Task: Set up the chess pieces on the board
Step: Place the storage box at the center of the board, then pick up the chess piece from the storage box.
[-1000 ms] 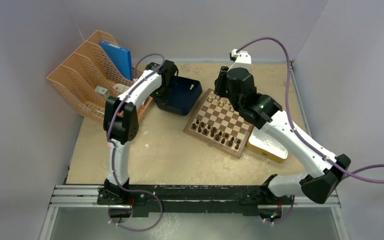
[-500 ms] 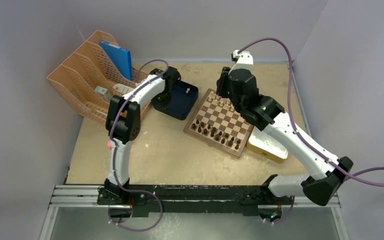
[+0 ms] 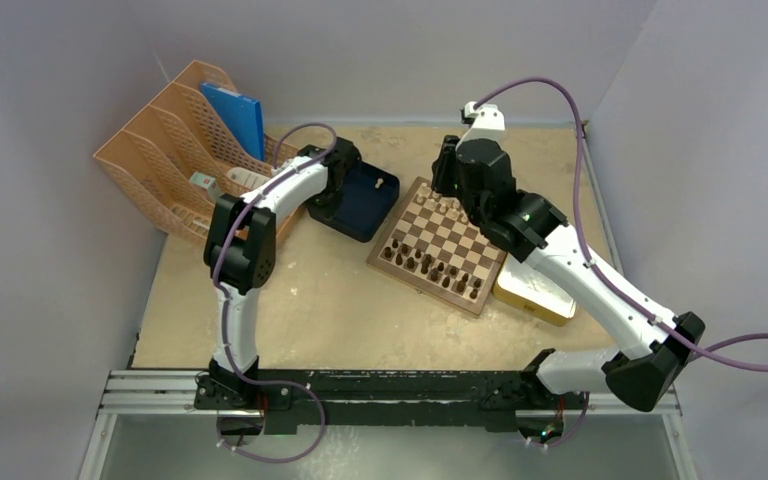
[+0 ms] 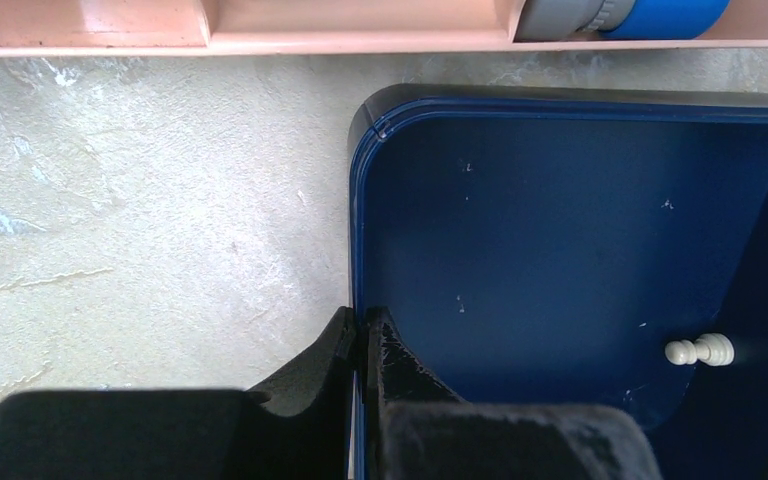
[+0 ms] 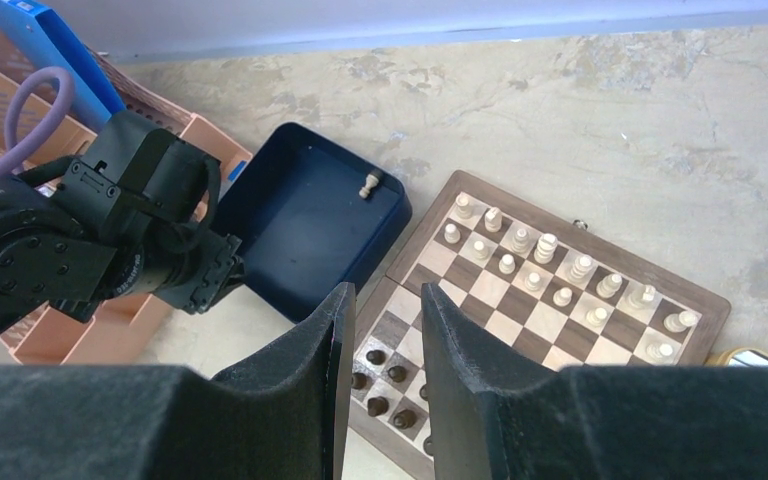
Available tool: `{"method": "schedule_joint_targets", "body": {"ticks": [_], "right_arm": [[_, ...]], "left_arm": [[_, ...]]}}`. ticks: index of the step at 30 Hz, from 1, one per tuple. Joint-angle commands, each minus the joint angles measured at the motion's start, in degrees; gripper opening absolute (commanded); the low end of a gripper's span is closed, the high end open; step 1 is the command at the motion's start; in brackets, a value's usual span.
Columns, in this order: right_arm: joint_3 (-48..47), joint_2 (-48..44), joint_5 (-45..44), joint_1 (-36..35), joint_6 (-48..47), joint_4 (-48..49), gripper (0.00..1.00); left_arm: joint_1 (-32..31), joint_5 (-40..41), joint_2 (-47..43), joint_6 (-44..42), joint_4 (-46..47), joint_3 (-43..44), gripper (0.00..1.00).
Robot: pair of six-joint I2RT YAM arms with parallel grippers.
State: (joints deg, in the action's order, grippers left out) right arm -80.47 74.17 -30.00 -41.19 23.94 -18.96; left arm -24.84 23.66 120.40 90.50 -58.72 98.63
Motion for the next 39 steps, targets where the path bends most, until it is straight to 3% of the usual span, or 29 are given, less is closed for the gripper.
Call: {"method": "schedule_joint_targets", "body": {"ticks": [1,15,20,25,30,35,37,39], "right_arm": [[-0.1,-0.7,-0.1,0.2,-0.6,2.6,0.34],[2.0,-1.2,-0.5,0.2,0.0,3.2,0.34],[2.5,-1.9,-1.4,0.2,-0.5,3.9,0.34],[2.1,-1.8,0.6,0.3,0.1,4.7,0.34],[2.6,-2.4,1.1,0.3,-0.3,4.6,0.34],[1.9,-3.0,1.5,0.3,-1.6,4.4,0.34],[1.1,-3.0,1.6,0.3,-2.0,4.1,0.34],[0.5,-3.0,1.7,0.3,-2.6,3.9,0.34]], "left_arm": [[-0.9,-5.1,-1.3,2.1,1.2,-0.7,0.0],[-1.1,-11.3,0.0,2.6,1.4,0.8,0.01],[-1.1,-13.7,0.5,2.1,-1.2,3.0,0.28],[-1.1,-11.9,-0.9,-3.3,-2.6,6.6,0.43],[-1.2,-7.7,-4.4,-18.1,2.8,6.5,0.46],[-1.2,-15.2,-10.3,-48.3,24.7,-0.9,0.43],[-1.0,-22.2,-12.6,-58.1,36.7,-6.6,0.43],[-0.9,-24.6,-12.6,-62.8,42.9,-7.9,0.42]]}}
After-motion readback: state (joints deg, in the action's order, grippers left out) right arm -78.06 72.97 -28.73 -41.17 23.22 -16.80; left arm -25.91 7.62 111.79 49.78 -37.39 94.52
